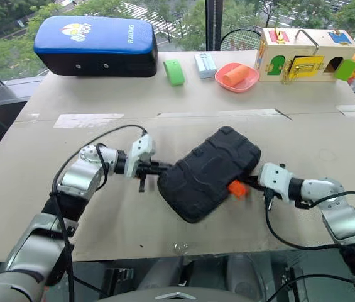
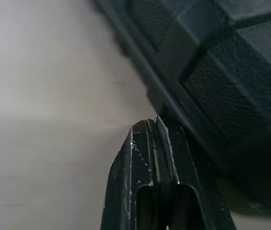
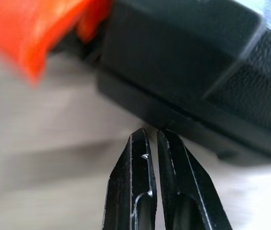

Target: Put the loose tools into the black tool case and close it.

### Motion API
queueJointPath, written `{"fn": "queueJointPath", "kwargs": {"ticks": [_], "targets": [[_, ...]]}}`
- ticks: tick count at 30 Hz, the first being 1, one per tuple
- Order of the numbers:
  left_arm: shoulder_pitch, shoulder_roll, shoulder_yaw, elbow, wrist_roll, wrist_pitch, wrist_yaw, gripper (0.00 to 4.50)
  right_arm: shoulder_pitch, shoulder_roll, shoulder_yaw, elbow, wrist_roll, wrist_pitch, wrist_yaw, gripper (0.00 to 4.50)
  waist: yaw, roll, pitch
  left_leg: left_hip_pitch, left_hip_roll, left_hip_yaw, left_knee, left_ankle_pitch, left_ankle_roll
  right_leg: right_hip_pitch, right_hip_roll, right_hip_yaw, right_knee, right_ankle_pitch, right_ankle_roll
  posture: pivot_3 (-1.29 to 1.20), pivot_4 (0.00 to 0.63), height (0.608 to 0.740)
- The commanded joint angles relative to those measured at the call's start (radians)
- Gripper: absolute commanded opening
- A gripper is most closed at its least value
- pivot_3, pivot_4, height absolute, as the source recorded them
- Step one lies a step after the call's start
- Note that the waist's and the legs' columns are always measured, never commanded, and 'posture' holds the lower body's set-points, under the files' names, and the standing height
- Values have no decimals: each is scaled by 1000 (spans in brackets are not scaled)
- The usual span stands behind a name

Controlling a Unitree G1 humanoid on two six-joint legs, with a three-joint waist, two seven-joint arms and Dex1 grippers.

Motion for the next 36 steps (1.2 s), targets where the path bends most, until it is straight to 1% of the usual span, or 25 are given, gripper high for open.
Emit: {"fn": "queueJointPath", "kwargs": {"ticks": [1, 3, 6, 8, 10, 12, 14, 17, 21, 24, 26, 28, 31, 34, 36], "targets": [[-1, 8, 39, -151, -71, 73, 8, 15, -5, -14, -61, -9, 20, 10, -6, 0, 4, 0, 0, 0, 0, -1, 0, 0, 0, 0, 0, -1, 0, 0, 0, 0, 150, 735], [-9, 13, 82, -185, -114, 146, 28, 15, 10, -37, -107, -36, 73, 41, 22, 0, 8, 0, 0, -1, 0, -1, 1, 0, 0, 0, 0, -1, 0, 0, 0, 0, 150, 735], [-52, 22, 139, -234, -202, 295, 49, 15, 50, -83, -212, -127, 222, 160, 86, 0, 20, 1, 1, -2, -1, -1, 2, 0, 0, 0, -1, -1, 0, 0, 0, 0, 150, 735], [-85, 24, 154, -262, -257, 381, 53, 15, 74, -111, -271, -190, 314, 241, 117, 0, 20, 2, 1, -3, 0, -2, 2, 0, 0, 0, -1, -2, 0, 0, 0, 0, 150, 735], [-108, 22, 147, -287, -287, 429, 56, 15, 96, -130, -308, -248, 386, 312, 134, 0, 18, 2, 1, -3, 0, -3, 2, 0, 0, 0, 0, -3, 0, 0, 0, 0, 150, 735], [-114, -3, 88, -315, -270, 411, 58, 15, 129, -137, -316, -327, 452, 378, 147, 0, 17, 2, 1, -3, 0, -3, 2, 0, 0, 0, 0, -3, 0, 0, 0, 0, 150, 735], [-114, -25, 31, -315, -232, 384, 69, 15, 153, -133, -292, -371, 454, 394, 149, 0, 18, 2, 1, -2, 0, -3, 2, 0, 0, 0, 0, -2, 0, 0, 0, 0, 150, 735], [-115, -35, -47, -309, -188, 390, 90, 15, 176, -110, -231, -389, 399, 362, 137, 0, 19, 2, 1, -2, 0, -3, 2, 0, 0, 1, -1, -2, 0, 0, 0, 0, 150, 735], [-98, -37, -82, -302, -159, 343, 103, 15, 200, -87, -179, -366, 327, 329, 111, 0, 19, 2, 1, -2, 0, -3, 3, 0, 0, 1, -1, -2, 0, 0, 0, 0, 150, 735], [-84, -24, -91, -294, -141, 307, 97, 15, 224, -95, -179, -332, 284, 296, 114, 0, 20, 2, 1, -2, 0, -2, 3, 0, 0, 1, -1, -2, 0, 0, 0, 0, 150, 735], [-79, -21, -88, -291, -141, 296, 95, 15, 222, -89, -219, -343, 329, 311, 121, 0, 20, 2, 0, -2, -1, -2, 3, 0, 0, 1, -1, -2, 0, 0, 0, 0, 150, 735], [-76, -21, -84, -290, -145, 291, 96, 15, 201, -83, -268, -378, 422, 371, 121, 0, 20, 2, 0, -2, -1, -2, 3, 0, 0, 1, -1, -2, 0, 0, 0, 0, 150, 735], [-72, -23, -81, -288, -147, 282, 98, 15, 172, -87, -306, -419, 523, 446, 119, 0, 20, 3, 0, -1, 0, -3, 3, 0, 0, 1, -1, -2, 0, 0, 0, 0, 150, 735], [-72, -26, -88, -279, -138, 264, 98, 15, 132, -80, -287, -435, 540, 487, 100, 0, 20, 2, 0, -1, 0, -3, 3, 0, 0, 2, -1, -2, 0, 0, 0, 0, 150, 735], [-73, -32, -93, -273, -135, 256, 101, 15, 118, -78, -245, -426, 495, 476, 94, 0, 21, 2, 0, -1, 0, -3, 3, 0, 0, 2, -1, -2, 0, 0, 0, 0, 150, 735]]}}
